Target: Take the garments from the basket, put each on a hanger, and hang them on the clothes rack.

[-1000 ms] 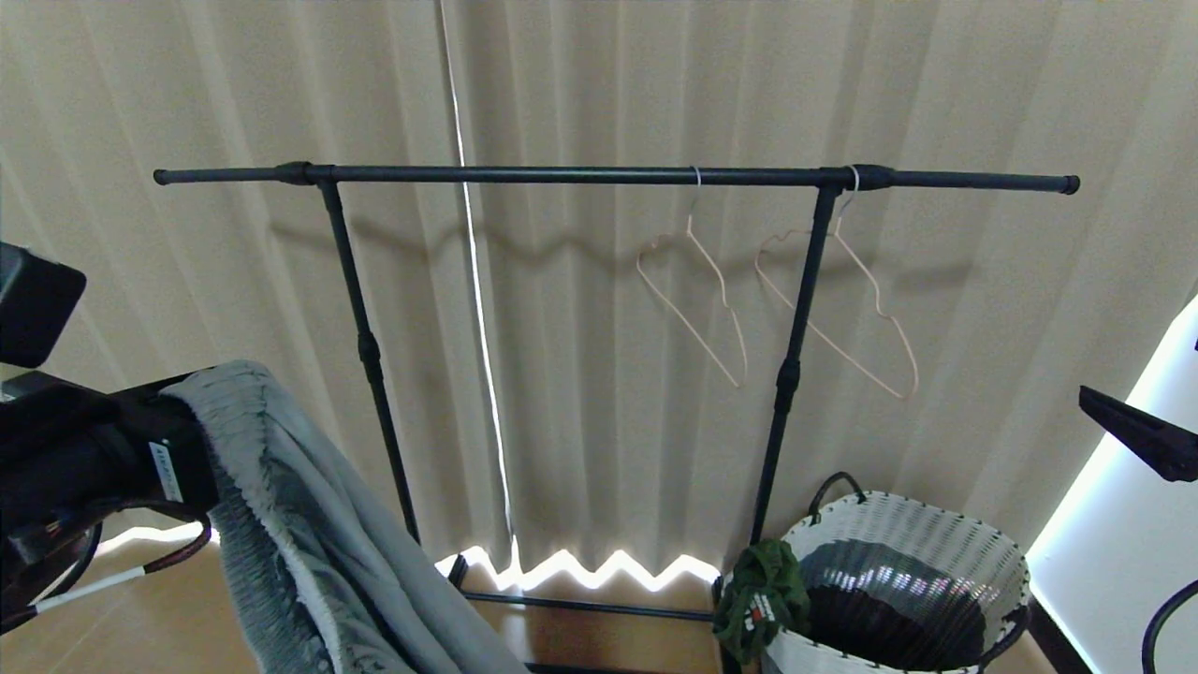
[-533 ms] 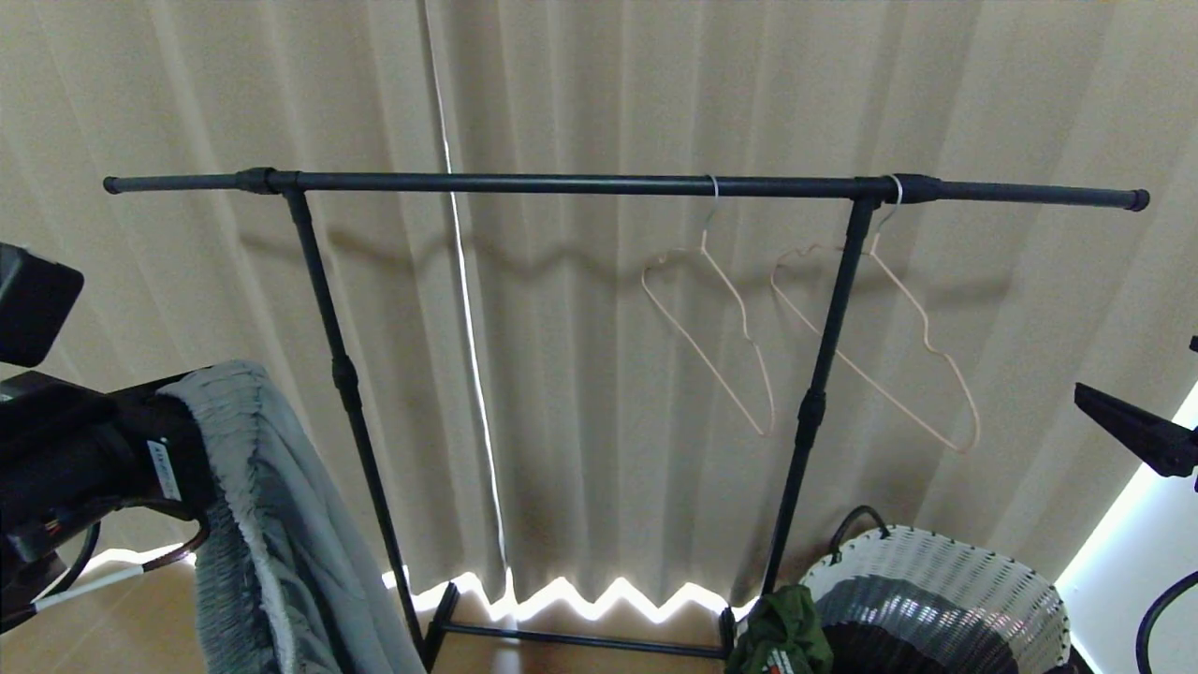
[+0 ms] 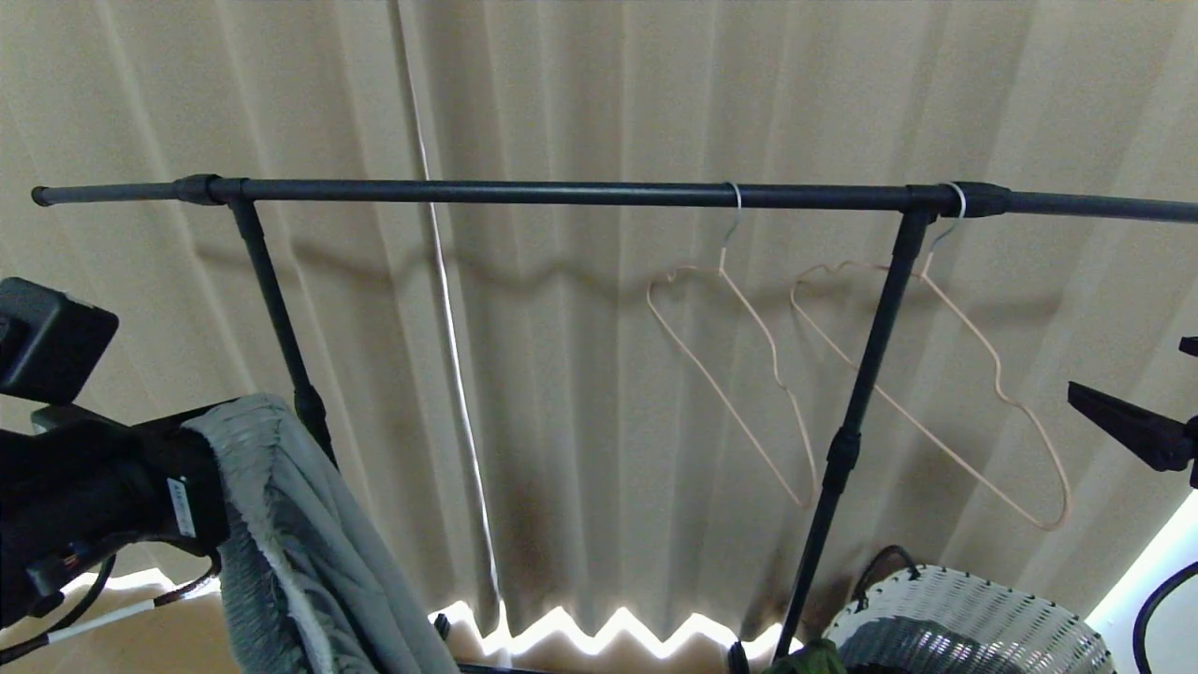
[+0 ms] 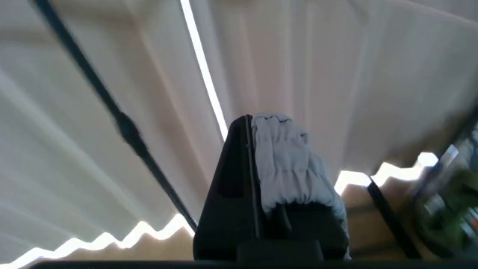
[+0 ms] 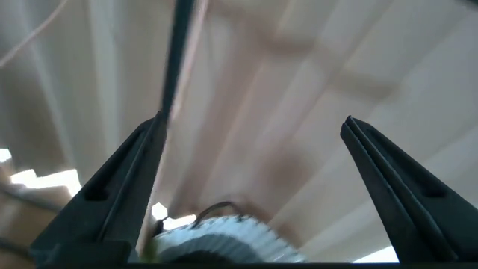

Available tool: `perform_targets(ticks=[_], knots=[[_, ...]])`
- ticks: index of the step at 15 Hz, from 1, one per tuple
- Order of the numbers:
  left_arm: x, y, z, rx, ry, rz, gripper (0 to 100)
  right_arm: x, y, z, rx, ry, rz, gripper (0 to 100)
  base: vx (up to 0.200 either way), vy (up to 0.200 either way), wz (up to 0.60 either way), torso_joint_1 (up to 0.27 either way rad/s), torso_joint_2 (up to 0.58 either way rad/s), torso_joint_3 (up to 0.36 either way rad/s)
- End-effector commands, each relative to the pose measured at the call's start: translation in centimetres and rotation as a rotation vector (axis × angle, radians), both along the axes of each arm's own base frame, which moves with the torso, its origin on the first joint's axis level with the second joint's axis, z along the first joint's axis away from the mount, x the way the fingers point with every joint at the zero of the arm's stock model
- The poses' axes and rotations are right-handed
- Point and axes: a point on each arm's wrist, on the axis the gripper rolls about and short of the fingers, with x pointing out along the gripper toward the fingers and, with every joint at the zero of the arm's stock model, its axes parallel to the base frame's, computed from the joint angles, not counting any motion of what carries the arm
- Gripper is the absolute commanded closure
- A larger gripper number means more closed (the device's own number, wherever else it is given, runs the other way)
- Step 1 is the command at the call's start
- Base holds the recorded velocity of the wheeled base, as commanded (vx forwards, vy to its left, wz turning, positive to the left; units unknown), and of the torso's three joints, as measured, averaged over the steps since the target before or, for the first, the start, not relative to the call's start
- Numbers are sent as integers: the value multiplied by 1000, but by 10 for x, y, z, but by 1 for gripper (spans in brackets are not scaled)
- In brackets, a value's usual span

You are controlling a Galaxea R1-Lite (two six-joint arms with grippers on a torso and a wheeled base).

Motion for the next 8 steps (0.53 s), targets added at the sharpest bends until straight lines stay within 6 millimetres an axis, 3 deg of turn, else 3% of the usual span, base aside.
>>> perform_targets(ticks=[1, 5, 8], knots=[[-6, 3, -4, -1, 3, -4, 100, 2, 0, 13, 37, 15, -5, 0, 0, 0, 0, 0, 0, 0], [-20, 7, -3, -79, -17, -10, 100, -2, 5, 40, 135, 118, -3, 0, 0, 0, 0, 0, 0, 0], [-28, 8, 1, -105, -45, -82, 100, 7, 13, 43, 138, 178, 46, 0, 0, 0, 0, 0, 0, 0]])
